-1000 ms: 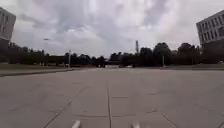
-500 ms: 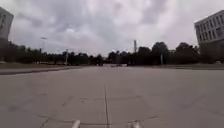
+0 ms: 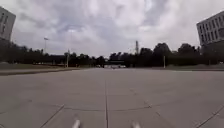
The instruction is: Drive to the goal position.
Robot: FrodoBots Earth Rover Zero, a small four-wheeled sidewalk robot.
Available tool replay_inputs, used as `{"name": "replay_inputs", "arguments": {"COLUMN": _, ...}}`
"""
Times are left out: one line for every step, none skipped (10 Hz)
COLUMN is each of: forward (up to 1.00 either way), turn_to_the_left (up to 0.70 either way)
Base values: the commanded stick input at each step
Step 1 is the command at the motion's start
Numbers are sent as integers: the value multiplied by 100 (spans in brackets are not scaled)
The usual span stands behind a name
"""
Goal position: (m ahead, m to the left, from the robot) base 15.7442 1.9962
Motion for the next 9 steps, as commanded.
{"name": "replay_inputs", "arguments": {"forward": 85, "turn_to_the_left": 0}}
{"name": "replay_inputs", "arguments": {"forward": 85, "turn_to_the_left": 0}}
{"name": "replay_inputs", "arguments": {"forward": 85, "turn_to_the_left": 0}}
{"name": "replay_inputs", "arguments": {"forward": 85, "turn_to_the_left": 0}}
{"name": "replay_inputs", "arguments": {"forward": 85, "turn_to_the_left": 0}}
{"name": "replay_inputs", "arguments": {"forward": 85, "turn_to_the_left": 0}}
{"name": "replay_inputs", "arguments": {"forward": 85, "turn_to_the_left": 0}}
{"name": "replay_inputs", "arguments": {"forward": 85, "turn_to_the_left": 0}}
{"name": "replay_inputs", "arguments": {"forward": 85, "turn_to_the_left": 0}}
